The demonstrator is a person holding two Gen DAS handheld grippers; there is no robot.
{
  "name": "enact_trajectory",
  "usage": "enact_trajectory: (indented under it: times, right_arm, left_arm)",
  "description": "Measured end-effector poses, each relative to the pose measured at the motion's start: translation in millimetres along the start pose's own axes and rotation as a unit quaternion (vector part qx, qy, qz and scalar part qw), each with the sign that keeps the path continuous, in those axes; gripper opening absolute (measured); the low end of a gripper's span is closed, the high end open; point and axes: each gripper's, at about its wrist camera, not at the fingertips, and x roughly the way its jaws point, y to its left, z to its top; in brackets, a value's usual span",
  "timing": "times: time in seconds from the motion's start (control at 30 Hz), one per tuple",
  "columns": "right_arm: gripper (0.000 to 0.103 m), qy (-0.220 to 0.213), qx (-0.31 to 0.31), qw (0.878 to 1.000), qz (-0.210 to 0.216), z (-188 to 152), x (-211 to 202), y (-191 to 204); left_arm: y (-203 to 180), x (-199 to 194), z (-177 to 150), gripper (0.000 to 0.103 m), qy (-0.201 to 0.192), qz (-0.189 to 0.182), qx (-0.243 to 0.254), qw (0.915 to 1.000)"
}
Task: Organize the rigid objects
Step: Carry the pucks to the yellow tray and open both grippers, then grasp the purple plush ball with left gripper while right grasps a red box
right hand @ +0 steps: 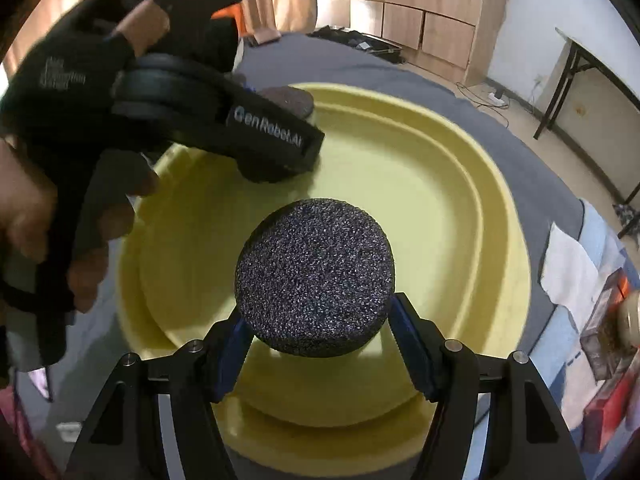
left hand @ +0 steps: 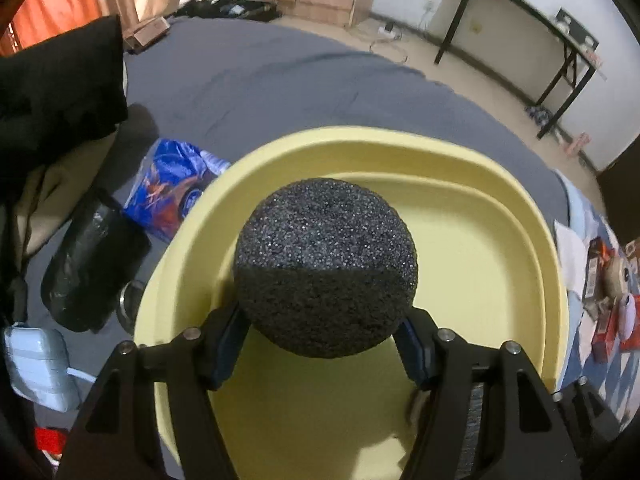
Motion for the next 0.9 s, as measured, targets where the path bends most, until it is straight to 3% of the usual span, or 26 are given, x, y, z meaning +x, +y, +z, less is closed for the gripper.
enact_trajectory:
  times: [0.03, 0.07, 0.1, 0.13, 0.2, 0.33, 0.4, 0.47, 0.6, 0.7, 0.8, 0.9]
  right_arm:
    - [0.067, 0.003, -0.002, 1.000, -0.001, 4, 6, 2]
    - [0.070, 0.008, 0.000, 1.000, 0.001, 6, 11, 3]
    - [0.076, 0.013, 0.004, 1.000, 0.005, 7, 13, 3]
    - [0.097, 0.013, 0.008, 1.000, 0.008, 10, 14, 2]
    - [0.101, -0.013, 0.013, 1.000, 0.003, 10, -5, 2]
    - [0.103, -0.094, 0.077, 0.993, -0.012, 5, -87, -39]
    - [0.103, -0.129, 0.113, 0.984, -0.044, -9, -124, -70]
    - [0.103, -0.146, 0.154, 0.972, -0.102, -38, -162, -111]
    - [0.103, -0.118, 0.235, 0.939, -0.222, -114, -205, -202]
    - [0.103, -0.101, 0.334, 0.913, -0.211, -160, -209, -255]
    - [0.103, -0.119, 0.388, 0.894, -0.189, -192, -212, -274]
    - [0.102, -0.134, 0.381, 0.903, -0.143, -188, -191, -258]
  left_arm:
    - [0, -2, -3, 0.074, -0.003, -0.003, 0.002, 1.0000]
    - [-2, -5, -5, 0.087, 0.005, 0.003, 0.008, 1.0000]
    - [-4, -11, -6, 0.089, 0.006, 0.004, 0.011, 0.9999]
    - [-6, -19, -6, 0.093, -0.003, -0.001, 0.013, 0.9999]
    - [-13, -48, -1, 0.103, -0.035, -0.014, 0.019, 0.9991]
    - [-57, -93, 13, 0.103, -0.065, -0.056, 0.048, 0.9952]
    - [-99, -115, 13, 0.103, -0.088, -0.087, 0.076, 0.9894]
    - [-146, -121, 9, 0.103, -0.084, -0.099, 0.096, 0.9868]
    - [-231, -120, -25, 0.103, -0.053, -0.122, 0.125, 0.9832]
    - [-288, -107, -57, 0.103, -0.030, -0.141, 0.171, 0.9746]
    - [-321, -84, -85, 0.103, -0.017, -0.130, 0.220, 0.9667]
    - [-334, -54, -102, 0.103, -0.001, -0.091, 0.262, 0.9608]
